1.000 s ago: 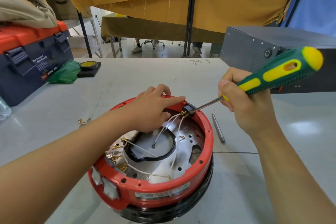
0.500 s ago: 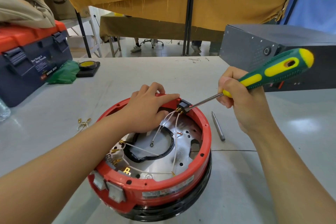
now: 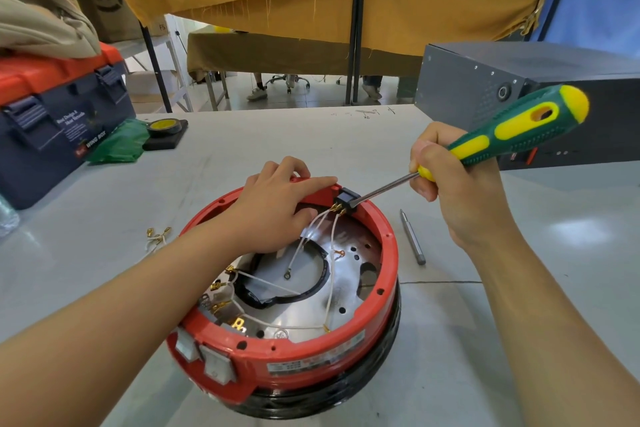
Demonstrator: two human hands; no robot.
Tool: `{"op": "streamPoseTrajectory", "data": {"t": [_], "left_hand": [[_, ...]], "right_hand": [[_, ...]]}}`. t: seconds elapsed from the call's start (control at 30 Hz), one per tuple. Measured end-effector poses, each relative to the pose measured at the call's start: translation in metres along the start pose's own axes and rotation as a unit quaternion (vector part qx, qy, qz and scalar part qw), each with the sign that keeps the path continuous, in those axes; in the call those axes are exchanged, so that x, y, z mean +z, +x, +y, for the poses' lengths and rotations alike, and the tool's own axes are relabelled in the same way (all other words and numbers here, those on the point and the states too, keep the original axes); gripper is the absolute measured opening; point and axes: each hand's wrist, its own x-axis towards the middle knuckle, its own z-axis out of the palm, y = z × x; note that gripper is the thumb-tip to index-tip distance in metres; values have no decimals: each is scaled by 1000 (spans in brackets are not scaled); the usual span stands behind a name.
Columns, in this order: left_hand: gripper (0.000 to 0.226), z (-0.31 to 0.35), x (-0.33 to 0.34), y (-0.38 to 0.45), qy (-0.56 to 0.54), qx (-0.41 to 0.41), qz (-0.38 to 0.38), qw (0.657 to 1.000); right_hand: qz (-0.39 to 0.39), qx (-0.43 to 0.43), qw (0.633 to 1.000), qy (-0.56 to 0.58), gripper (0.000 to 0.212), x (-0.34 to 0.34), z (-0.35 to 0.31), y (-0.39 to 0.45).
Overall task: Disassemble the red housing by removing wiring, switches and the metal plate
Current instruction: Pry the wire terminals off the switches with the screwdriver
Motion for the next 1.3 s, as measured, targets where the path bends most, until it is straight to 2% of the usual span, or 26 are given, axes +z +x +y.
{"op": "streamPoseTrajectory", "data": {"t": [0.33,0.53,0.67,0.9,1.14,1.3], "left_hand": [[54,-2,2,1,6,3,5,1000],[56,-1,2,0,16,7,3,1000],[58,0,1,-1,22,6,-8,1000],[57,3,0,0,20,0,-15,1000],[56,3,-2,0,15,0,-16,1000],[56,4,-1,0,11,1,-16,1000]], "right_hand": [[-70,-115,980,-148,27,8,-10,-10],[-93,-136,976,-144,21,14,-12,-13],[-94,-131,977,-141,26,15,-9,-13],[-56,-80,991,-90,34,11,-6,-6],[-7,11,999,46,24,4,6,3],[10,45,996,73,19,3,13,5]]}}
